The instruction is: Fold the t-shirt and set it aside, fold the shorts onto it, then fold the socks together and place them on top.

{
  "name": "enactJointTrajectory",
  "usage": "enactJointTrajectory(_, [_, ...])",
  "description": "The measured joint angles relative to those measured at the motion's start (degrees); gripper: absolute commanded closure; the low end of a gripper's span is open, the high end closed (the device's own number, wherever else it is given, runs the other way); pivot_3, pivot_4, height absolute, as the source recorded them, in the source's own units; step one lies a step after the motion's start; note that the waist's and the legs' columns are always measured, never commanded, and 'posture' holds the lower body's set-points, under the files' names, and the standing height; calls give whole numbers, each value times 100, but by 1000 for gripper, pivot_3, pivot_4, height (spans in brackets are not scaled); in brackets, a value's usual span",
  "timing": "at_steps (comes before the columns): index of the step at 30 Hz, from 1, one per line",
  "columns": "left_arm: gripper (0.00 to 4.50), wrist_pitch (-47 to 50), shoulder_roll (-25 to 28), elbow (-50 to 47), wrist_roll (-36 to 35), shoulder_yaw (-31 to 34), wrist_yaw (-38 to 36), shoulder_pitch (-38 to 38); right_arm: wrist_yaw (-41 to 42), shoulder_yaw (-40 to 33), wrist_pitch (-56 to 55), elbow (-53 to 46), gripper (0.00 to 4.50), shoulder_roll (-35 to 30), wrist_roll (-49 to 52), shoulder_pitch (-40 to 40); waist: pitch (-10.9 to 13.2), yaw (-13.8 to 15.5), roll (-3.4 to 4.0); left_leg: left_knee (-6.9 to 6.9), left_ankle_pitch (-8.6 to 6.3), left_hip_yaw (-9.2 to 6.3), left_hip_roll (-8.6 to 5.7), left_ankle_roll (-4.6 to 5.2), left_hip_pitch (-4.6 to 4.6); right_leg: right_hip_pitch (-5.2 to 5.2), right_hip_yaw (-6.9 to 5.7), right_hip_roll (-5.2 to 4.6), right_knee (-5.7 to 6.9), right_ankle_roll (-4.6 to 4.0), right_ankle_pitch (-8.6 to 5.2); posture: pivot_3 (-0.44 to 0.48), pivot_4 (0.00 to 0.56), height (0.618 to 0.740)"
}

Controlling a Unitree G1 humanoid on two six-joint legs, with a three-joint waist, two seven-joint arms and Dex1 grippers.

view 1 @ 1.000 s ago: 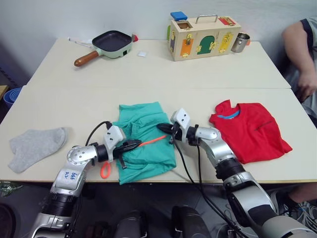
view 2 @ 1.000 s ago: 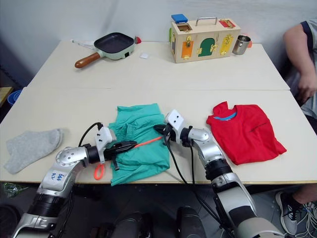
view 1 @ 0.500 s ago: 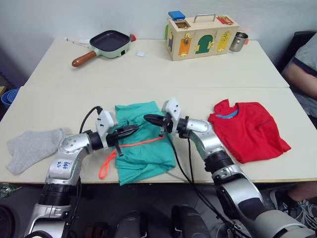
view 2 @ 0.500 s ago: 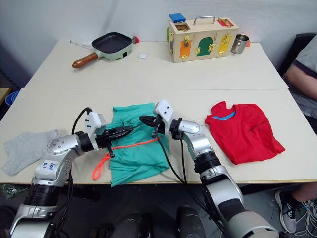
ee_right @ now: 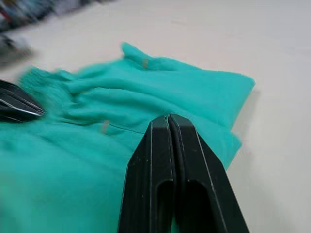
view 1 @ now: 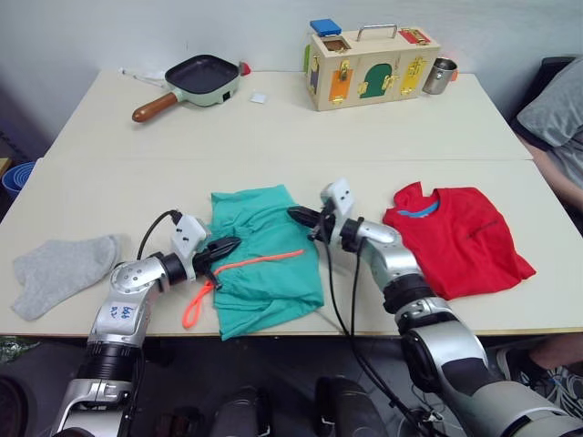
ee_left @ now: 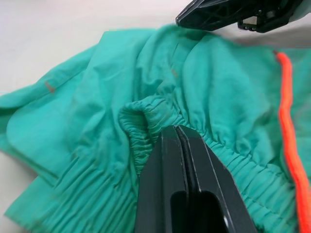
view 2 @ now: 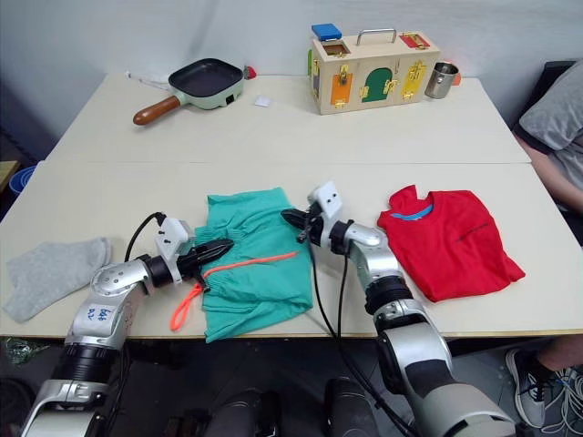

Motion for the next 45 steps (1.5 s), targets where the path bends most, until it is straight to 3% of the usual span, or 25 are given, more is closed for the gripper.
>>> enactJointTrajectory(5, [3313, -161, 312, -24, -258, 119, -665, 178, 430, 28, 2721, -986, 2181, -944, 493, -175, 0, 1, 0, -1, -1, -7, 0, -1, 1, -3, -7, -15, 0, -6, -3, 0, 150, 740])
enactJointTrajectory(8, [2353, -222, 423, -30, -373, 146, -971, 182, 216, 113, 4217, -659, 1126, -1122, 527, -625, 0, -19, 1, -3, -1, -5, -4, -1, 1, -11, -13, -29, 9, -13, -7, 0, 150, 740])
enactJointTrajectory(11, [1413, -320, 424, -28, -425, 145, -1195, 223, 131, 297, 4907, -107, 73, -1102, 404, -1012, 0, -15, 0, -8, -3, -5, -6, -5, 0, -15, -20, -31, 17, -22, -12, 0, 150, 740])
enactJointTrajectory(15, [150, -413, 380, -37, -547, 187, -1293, 278, 270, 354, 5351, 305, 0, -901, 399, -1372, -1, -28, -1, -8, -4, -4, -6, -6, 1, -14, -21, -30, 21, -22, -12, 0, 150, 740])
enactJointTrajectory(20, [46, -262, 315, -469, -936, 506, -1280, 505, 656, 707, 5593, 293, 0, -566, 395, -1438, -1, -69, -1, -9, -4, -4, -3, -7, 1, -14, -21, -26, 25, -22, -12, 0, 150, 740])
enactJointTrajectory(23, [46, -29, 572, -921, -1169, 761, -1305, 829, 820, 891, 5748, 216, 0, -325, 398, -1444, -2, -149, -2, -13, -5, -5, -2, -9, 2, -14, -20, -25, 24, -22, -12, 0, 150, 740])
enactJointTrajectory(26, [0, 74, 752, -1248, -1278, 967, -1323, 1165, 849, 904, 5855, 246, 576, -125, 407, -1443, -2, -165, -2, -15, -7, -5, -2, -11, 2, -14, -20, -23, 22, -23, -13, 0, 150, 740])
enactJointTrajectory(30, [0, 173, 822, -1585, -1296, 1034, -1330, 1601, 507, 665, 5677, 580, 1977, 163, 388, -1443, -1, -158, -1, -16, -8, -6, -3, -14, 1, -15, -20, -22, 20, -24, -13, 0, 150, 740])
enactJointTrajectory(37, [0, 319, 741, -1989, -1327, 1011, -1120, 1612, 259, 288, 5708, 720, 4461, 153, 514, -1517, -1, -121, -1, -16, -8, -8, -8, -14, 0, -13, -18, -29, 15, -24, -13, 0, 150, 740])
enactJointTrajectory(45, [0, 508, 647, -2009, -1335, 898, -938, 1413, 590, 339, 6805, -617, 4485, -1354, 886, -1568, 2, 13, 3, -16, -13, -14, -13, -5, -26, -30, -26, -37, -5, -24, -13, 0, 150, 740])
